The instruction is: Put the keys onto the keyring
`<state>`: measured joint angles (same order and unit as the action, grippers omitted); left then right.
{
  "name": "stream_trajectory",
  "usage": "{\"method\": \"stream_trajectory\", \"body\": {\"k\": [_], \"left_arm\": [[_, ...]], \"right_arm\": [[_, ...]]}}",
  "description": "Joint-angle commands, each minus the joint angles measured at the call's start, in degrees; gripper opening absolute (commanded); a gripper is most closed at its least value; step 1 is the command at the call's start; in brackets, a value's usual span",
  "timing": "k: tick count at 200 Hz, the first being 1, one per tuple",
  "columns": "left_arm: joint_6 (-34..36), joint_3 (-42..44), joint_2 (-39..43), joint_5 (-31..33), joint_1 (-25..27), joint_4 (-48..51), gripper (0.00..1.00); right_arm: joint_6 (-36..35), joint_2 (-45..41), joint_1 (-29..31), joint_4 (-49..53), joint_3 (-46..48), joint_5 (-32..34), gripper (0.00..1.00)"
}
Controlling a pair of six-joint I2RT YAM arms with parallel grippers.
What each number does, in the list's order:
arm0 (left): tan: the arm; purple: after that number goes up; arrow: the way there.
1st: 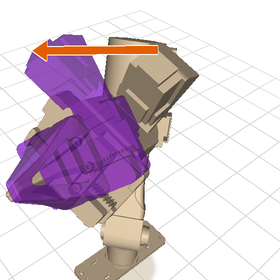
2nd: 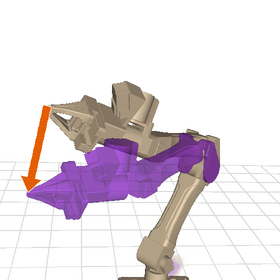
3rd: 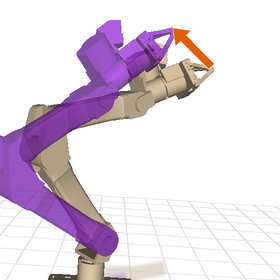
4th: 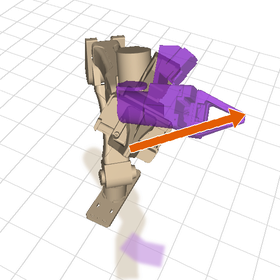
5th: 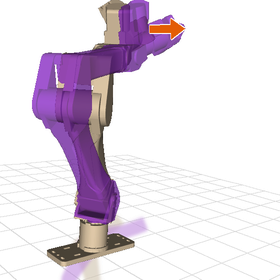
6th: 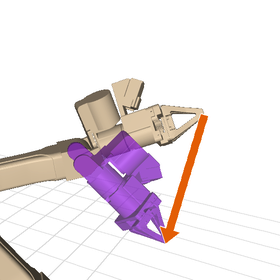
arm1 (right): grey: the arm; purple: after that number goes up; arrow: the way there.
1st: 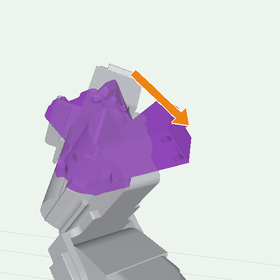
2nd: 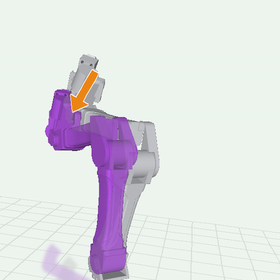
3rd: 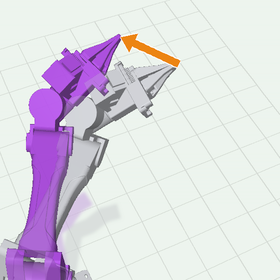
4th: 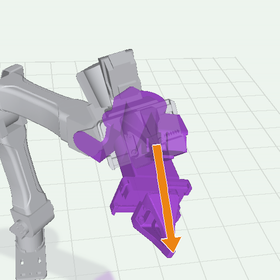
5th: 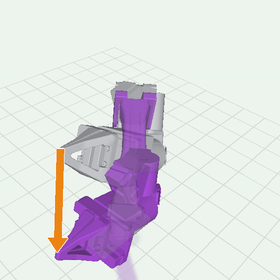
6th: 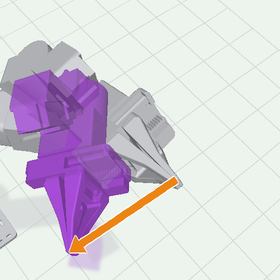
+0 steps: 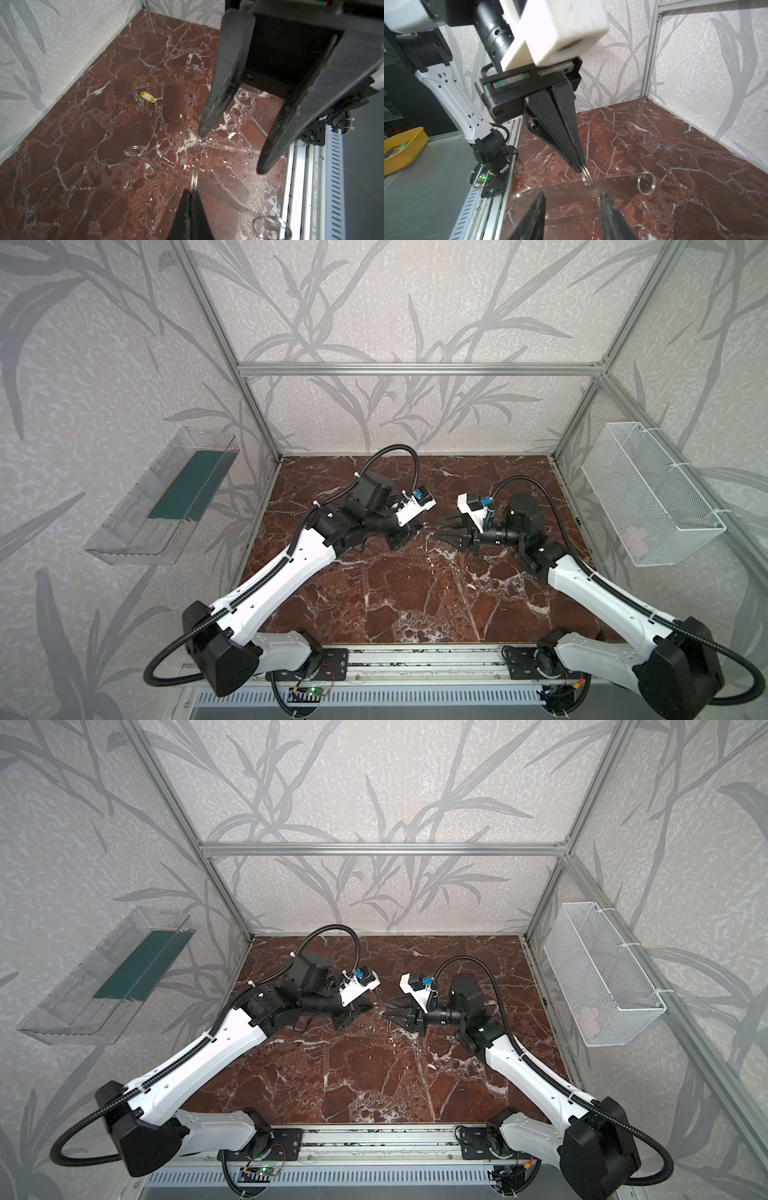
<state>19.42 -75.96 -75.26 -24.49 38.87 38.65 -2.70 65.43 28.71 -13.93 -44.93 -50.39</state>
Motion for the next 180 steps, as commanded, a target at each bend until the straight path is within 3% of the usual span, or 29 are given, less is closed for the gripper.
{"method": "stream_trajectory", "body": {"k": [1, 48, 100, 180], "left_arm": [[2.62, -3.57, -0.69, 0.41, 0.07, 6.41, 0.0], [3.78, -5.82, -1.65, -3.11, 0.16, 9.16, 0.0], [4.53, -4.8, -1.64, -6.67, 0.72, 8.62, 0.0], [4.22, -5.11, -2.77, -6.77, 0.85, 7.85, 0.0]], "right_arm": [[-3.6, 0.15, -0.24, 4.28, -2.57, 0.36, 0.45], [-2.55, 2.28, -0.24, 2.16, -2.93, -2.28, 0.46], [-1.14, 4.68, -0.26, -0.39, -3.41, -4.68, 0.32], [0.84, 6.69, 0.93, -3.2, -3.42, -7.62, 0.2]]}}
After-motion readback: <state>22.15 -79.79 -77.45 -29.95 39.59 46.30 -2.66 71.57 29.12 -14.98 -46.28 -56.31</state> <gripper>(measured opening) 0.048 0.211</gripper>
